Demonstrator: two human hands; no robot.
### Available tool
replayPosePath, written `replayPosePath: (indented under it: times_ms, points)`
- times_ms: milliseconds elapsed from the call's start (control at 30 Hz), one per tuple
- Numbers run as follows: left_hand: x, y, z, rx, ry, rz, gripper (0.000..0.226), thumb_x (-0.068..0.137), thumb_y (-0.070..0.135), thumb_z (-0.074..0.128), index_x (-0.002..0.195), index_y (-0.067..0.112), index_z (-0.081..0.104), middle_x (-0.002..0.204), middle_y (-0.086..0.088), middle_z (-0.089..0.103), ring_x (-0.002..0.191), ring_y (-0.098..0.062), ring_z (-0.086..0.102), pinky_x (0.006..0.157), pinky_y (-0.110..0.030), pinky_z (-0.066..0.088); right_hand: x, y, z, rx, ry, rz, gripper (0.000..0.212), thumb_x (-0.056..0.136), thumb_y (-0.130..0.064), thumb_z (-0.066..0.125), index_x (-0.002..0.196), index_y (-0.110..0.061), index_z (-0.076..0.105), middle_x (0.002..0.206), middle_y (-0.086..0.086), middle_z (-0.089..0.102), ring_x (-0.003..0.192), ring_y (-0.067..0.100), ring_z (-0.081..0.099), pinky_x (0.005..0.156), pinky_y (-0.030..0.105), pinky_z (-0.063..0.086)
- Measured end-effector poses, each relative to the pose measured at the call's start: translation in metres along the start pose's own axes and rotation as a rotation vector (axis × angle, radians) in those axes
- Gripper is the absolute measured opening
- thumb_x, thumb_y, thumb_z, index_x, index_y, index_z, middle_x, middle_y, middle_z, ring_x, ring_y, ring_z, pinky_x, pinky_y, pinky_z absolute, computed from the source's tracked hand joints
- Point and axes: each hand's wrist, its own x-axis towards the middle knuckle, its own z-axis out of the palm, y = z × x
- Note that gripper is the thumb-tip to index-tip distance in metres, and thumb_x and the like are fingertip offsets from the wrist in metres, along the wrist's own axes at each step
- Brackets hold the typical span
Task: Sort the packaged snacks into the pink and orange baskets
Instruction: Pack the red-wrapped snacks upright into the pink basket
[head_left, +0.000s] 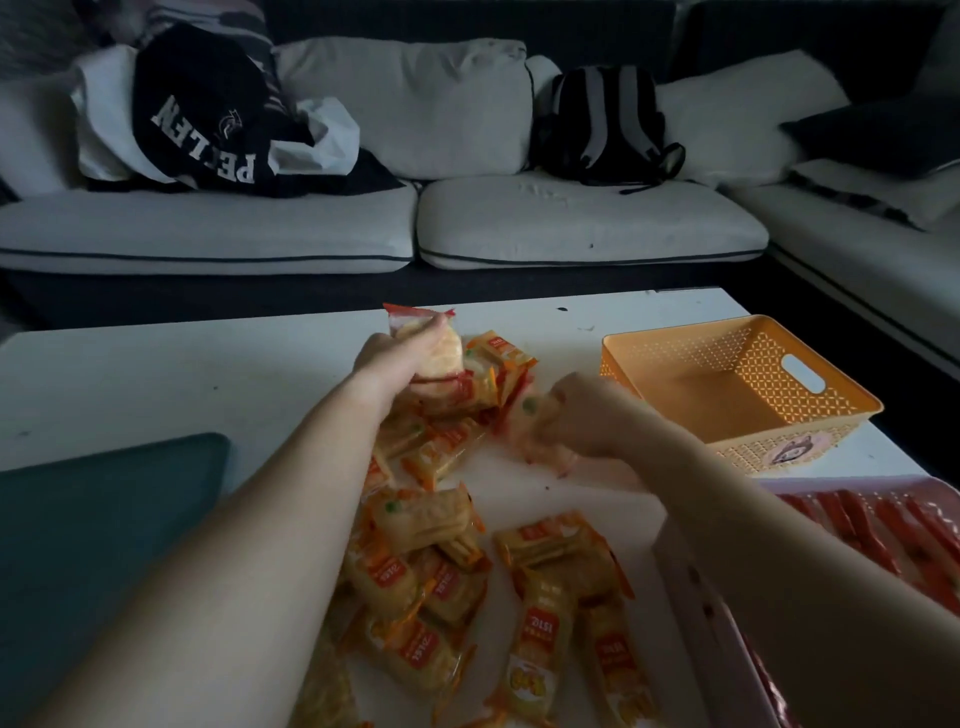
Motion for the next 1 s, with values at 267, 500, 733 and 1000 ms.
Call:
replayPosePath:
  times_ms: [267, 500, 733, 1000]
  points:
    - [0.023, -0.008, 0.009, 0.171, -0.238, -0.064, 0.103, 0.035, 0.092, 0.077, 0.113, 0.025, 0.07, 0.11, -0.003, 0.074, 0.105, -0.026, 0.067, 0.104, -0.043, 0.047, 0.019, -0.017, 0.007, 0.715, -0.073, 0.231, 0.039, 0.1, -0.018, 0.058, 0.135, -0.001, 0.054, 0.098, 0.005, 0.066, 0.08, 0.019, 0.069, 0.062, 0.019, 0.053]
    - [0.005, -0.009, -0.005, 0.087, -0.233, 0.001, 0.088, 0.044, 0.083, 0.082, 0.109, 0.023, 0.072, 0.106, -0.002, 0.076, 0.104, -0.024, 0.068, 0.097, -0.039, 0.048, 0.012, -0.008, 0.011, 0.75, -0.077, 0.25, 0.038, 0.088, -0.032, 0.073, 0.112, -0.005, 0.064, 0.1, 0.01, 0.071, 0.083, 0.02, 0.068, 0.069, 0.029, 0.056]
    - [-0.033, 0.0, -0.051, -0.267, -0.077, 0.179, 0.049, 0.076, 0.051, 0.083, 0.117, 0.026, 0.069, 0.105, -0.003, 0.078, 0.092, -0.022, 0.077, 0.081, -0.04, 0.061, -0.03, 0.0, -0.015, 1.024, 0.099, 0.153, 0.03, 0.094, -0.029, 0.065, 0.12, -0.014, 0.063, 0.099, 0.009, 0.071, 0.087, 0.023, 0.073, 0.078, 0.04, 0.063]
    - [-0.149, 0.022, -0.018, -0.44, -0.299, 0.107, 0.037, 0.085, 0.042, 0.077, 0.116, 0.021, 0.073, 0.108, -0.011, 0.078, 0.098, -0.03, 0.075, 0.081, -0.044, 0.062, -0.135, 0.007, -0.046, 1.219, 0.144, 0.123, 0.023, 0.095, -0.012, 0.066, 0.115, -0.002, 0.06, 0.091, 0.019, 0.069, 0.063, 0.03, 0.075, 0.057, 0.042, 0.063]
